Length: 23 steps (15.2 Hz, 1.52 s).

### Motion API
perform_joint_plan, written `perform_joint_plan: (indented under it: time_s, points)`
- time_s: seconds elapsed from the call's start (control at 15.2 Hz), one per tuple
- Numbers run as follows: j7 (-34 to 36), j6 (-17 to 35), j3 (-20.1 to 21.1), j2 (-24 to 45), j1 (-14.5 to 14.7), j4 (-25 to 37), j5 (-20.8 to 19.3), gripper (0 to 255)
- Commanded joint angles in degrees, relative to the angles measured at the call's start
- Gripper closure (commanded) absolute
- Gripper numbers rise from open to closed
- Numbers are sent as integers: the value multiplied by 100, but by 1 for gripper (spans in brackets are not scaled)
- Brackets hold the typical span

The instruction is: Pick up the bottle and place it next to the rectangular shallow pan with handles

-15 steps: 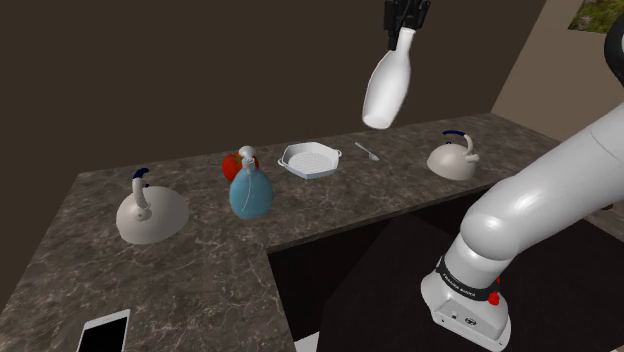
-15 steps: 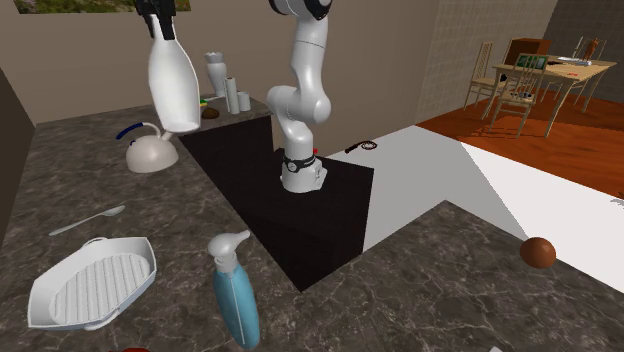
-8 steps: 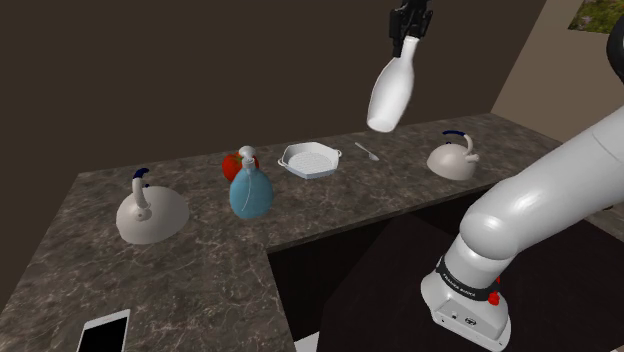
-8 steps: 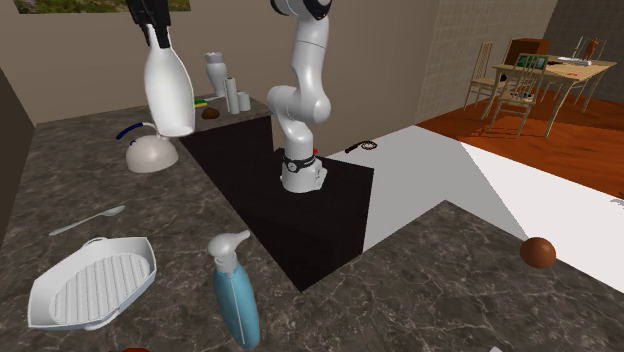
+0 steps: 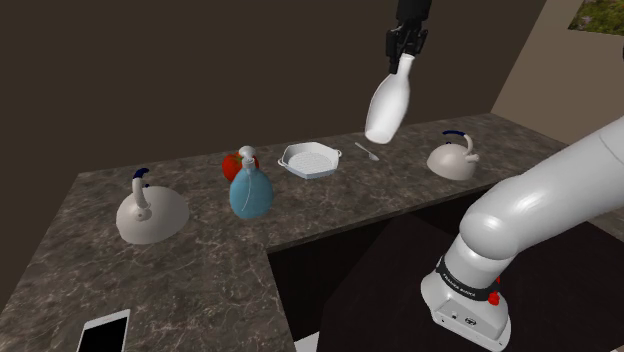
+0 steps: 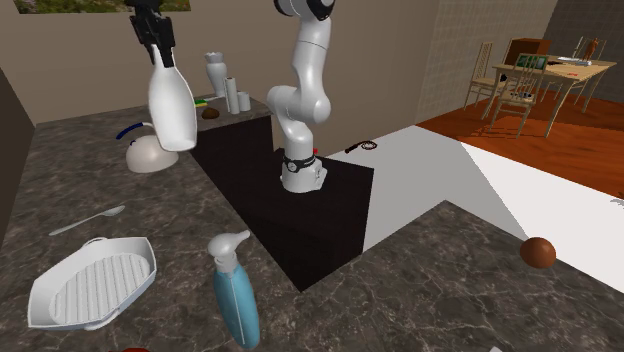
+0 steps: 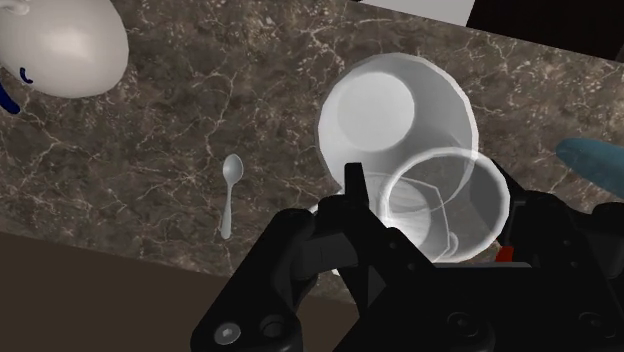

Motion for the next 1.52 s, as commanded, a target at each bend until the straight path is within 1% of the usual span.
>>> perform_joint_plan:
  time_s: [0.0,0.73,1.45]
  points:
    - [31,168,14,-76,2,-239,-2,255]
    - [67,999,-4,-326,-19,-1319,-39,255]
    - [91,1830,-40,-429,-39,-2254,-76,255]
